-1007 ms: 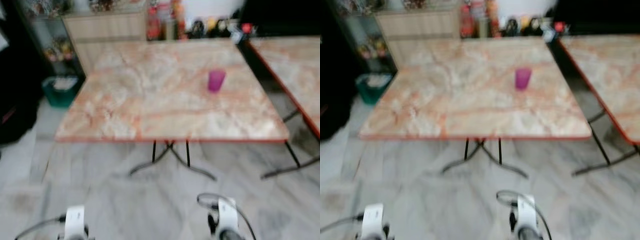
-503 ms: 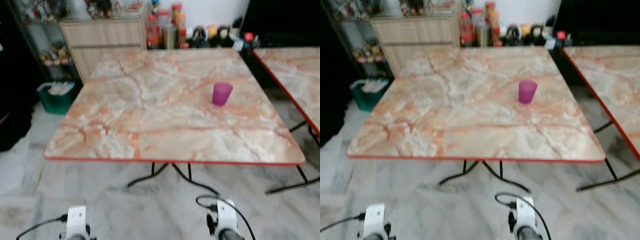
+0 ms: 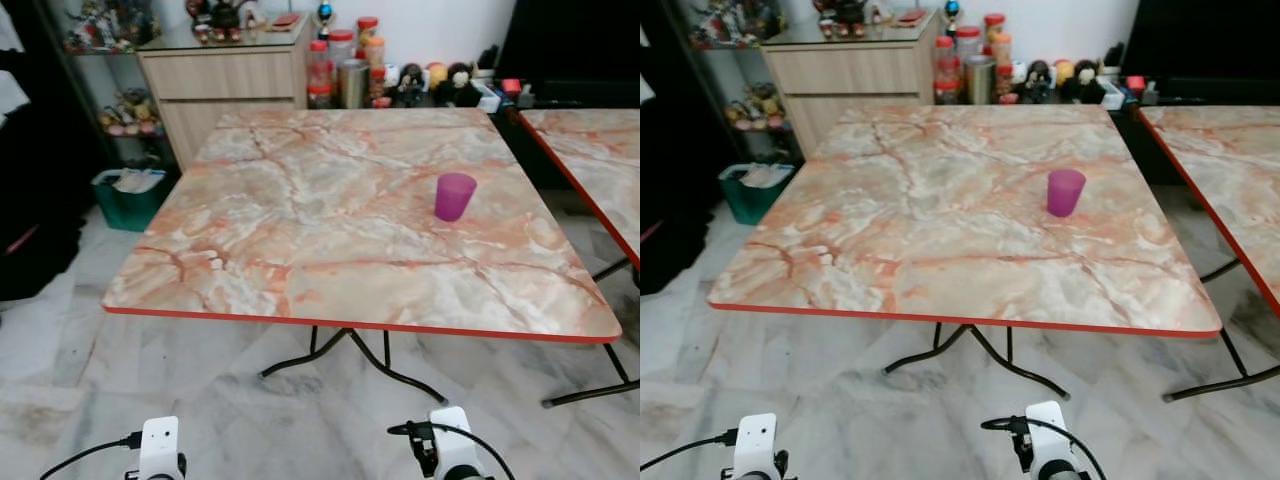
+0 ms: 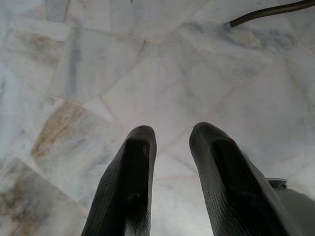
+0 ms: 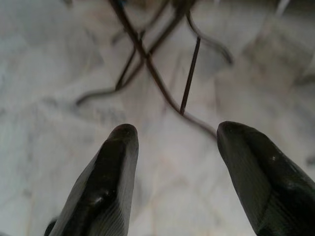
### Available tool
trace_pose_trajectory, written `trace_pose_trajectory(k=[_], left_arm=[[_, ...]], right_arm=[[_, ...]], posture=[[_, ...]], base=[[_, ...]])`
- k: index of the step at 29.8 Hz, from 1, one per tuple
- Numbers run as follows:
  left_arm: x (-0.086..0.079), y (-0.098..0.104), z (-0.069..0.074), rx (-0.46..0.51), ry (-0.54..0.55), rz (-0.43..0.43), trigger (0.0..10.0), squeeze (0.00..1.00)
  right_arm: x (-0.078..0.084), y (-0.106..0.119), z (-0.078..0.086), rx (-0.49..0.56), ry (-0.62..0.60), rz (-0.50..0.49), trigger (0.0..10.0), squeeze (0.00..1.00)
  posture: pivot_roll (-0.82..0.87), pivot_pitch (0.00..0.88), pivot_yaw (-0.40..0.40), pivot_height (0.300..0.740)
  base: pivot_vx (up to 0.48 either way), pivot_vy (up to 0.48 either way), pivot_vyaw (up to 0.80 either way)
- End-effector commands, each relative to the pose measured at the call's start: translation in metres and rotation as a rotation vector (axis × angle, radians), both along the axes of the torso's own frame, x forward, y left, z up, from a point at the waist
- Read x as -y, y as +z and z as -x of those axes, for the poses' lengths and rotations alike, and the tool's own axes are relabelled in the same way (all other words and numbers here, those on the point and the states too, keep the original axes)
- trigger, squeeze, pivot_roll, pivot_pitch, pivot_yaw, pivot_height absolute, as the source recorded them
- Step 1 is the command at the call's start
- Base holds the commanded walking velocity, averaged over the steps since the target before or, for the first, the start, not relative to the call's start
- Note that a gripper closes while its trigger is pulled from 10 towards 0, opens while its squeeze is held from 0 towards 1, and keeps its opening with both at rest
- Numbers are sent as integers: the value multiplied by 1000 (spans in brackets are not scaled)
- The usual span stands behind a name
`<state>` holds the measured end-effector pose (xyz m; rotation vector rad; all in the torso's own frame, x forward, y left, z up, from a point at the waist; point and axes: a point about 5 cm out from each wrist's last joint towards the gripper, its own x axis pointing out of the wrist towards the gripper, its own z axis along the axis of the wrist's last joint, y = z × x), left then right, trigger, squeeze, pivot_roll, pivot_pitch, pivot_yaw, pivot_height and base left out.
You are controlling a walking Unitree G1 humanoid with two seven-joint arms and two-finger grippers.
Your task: Setting the table
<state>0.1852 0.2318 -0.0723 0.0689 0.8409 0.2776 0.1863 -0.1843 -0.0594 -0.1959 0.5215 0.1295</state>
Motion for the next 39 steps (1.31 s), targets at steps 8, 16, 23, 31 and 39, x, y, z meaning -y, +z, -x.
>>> trace_pose_trajectory(k=[8, 16, 23, 31, 39], left_arm=[[4, 0, -1, -10, -44, -6, 10000, 0], [6, -1, -1, -8, -46, -9, 10000, 0], [10, -1, -1, 5, -46, 2, 10000, 0], [13, 1, -8, -2, -63, 8, 10000, 0], [14, 1, -10, -3, -73, 0, 10000, 0]], right_arm=[[-12, 50, -23, 345, 53, -32, 10000, 0], [-31, 97, -57, 537, 47, -88, 10000, 0], [-29, 120, -92, 588, -73, -100, 10000, 0], [-14, 145, -132, 598, -224, -111, 10000, 0], [-23, 158, -147, 619, -192, -97, 10000, 0]], posture=[[-21, 0, 56, 740], [-17, 0, 44, 740], [-18, 0, 38, 740], [-27, 0, 55, 740], [-32, 0, 56, 740]], base=[[0, 0, 0], [0, 0, 0], [0, 0, 0], [0, 0, 0], [236, 0, 0]])
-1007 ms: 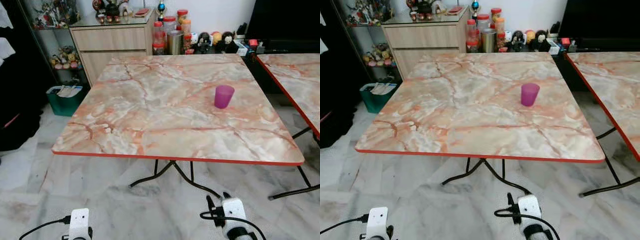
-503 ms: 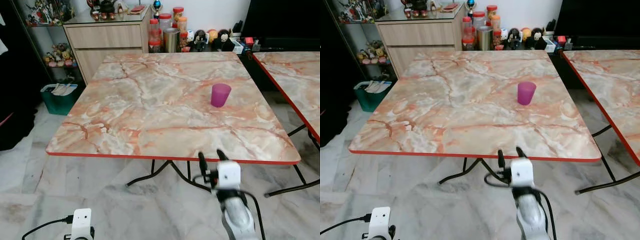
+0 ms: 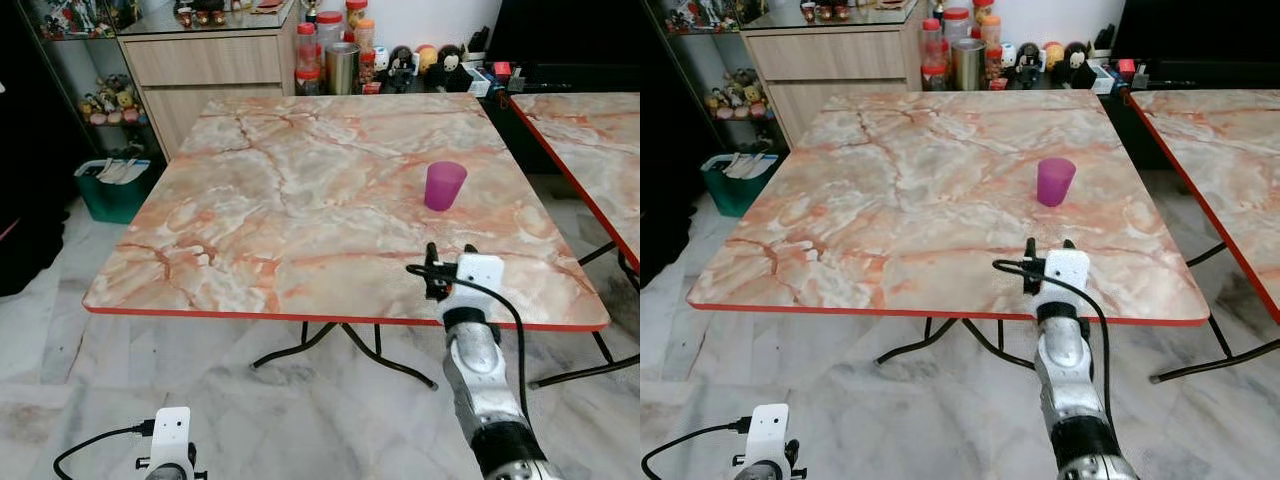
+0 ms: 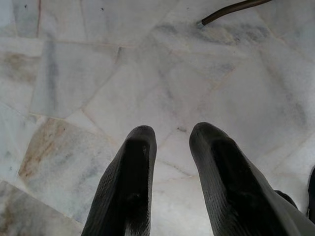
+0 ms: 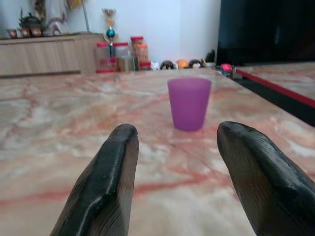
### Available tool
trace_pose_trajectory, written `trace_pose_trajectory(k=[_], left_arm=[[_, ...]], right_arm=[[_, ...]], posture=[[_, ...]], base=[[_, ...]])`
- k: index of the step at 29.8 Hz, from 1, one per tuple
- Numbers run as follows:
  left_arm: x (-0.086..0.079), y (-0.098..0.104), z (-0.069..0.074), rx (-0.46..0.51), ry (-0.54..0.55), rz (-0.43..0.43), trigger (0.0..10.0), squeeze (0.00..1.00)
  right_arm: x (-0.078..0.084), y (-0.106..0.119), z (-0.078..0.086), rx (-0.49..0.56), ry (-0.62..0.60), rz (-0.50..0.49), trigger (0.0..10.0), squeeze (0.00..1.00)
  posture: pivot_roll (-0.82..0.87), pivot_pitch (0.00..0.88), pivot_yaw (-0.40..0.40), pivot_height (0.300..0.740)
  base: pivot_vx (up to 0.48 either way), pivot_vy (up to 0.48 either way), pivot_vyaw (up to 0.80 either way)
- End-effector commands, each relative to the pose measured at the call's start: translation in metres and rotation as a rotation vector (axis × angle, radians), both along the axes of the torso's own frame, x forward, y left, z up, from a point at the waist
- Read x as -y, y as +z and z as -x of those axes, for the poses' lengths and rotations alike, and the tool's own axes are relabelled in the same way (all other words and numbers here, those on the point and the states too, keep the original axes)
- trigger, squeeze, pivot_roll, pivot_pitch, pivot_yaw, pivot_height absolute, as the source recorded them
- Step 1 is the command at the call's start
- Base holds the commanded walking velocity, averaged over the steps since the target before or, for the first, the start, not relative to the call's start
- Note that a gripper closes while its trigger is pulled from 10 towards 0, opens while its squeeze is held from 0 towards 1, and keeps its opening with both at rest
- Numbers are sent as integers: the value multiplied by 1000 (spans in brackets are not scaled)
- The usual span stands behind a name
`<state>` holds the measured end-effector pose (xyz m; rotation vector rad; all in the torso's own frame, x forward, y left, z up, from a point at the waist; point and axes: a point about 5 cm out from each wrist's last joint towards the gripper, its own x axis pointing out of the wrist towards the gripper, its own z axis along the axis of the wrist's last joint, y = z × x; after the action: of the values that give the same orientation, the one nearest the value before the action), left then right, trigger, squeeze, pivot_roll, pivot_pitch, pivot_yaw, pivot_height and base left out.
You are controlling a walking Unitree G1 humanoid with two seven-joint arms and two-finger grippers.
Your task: Setting the table
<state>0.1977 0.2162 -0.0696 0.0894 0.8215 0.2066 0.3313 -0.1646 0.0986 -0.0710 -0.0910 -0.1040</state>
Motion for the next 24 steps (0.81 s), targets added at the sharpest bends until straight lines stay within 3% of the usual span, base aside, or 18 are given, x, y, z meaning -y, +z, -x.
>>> trace_pose_trajectory(k=[1, 4, 7, 14, 22, 24], left_arm=[[-1, -2, 3, -19, 1, -7, 10000, 0], [1, -2, 3, -19, 4, -2, 10000, 0], [1, -2, 3, -18, 5, -1, 10000, 0], [-6, 0, 1, -5, 42, -7, 10000, 0], [-7, -1, 5, -10, 53, -8, 10000, 0], [-8, -1, 5, -10, 60, -7, 10000, 0]], right_arm=[[-5, 1, -5, -15, -2, -6, 10000, 0], [-8, 3, -11, -25, -4, -61, 10000, 0], [-10, 6, -12, -18, 7, -55, 10000, 0], [-20, 24, -22, 43, 41, -48, 10000, 0], [-25, 29, -25, 57, 69, -30, 10000, 0], [-29, 32, -24, 75, 93, -13, 10000, 0]], posture=[[-29, 0, 52, 740], [-31, 0, 56, 740], [-26, 0, 55, 740], [-11, 0, 51, 740], [2, 0, 44, 740], [7, 0, 42, 740]], base=[[360, 0, 0], [368, 0, -533], [371, 0, -617], [376, 0, 0], [377, 0, 0], [375, 0, 775]])
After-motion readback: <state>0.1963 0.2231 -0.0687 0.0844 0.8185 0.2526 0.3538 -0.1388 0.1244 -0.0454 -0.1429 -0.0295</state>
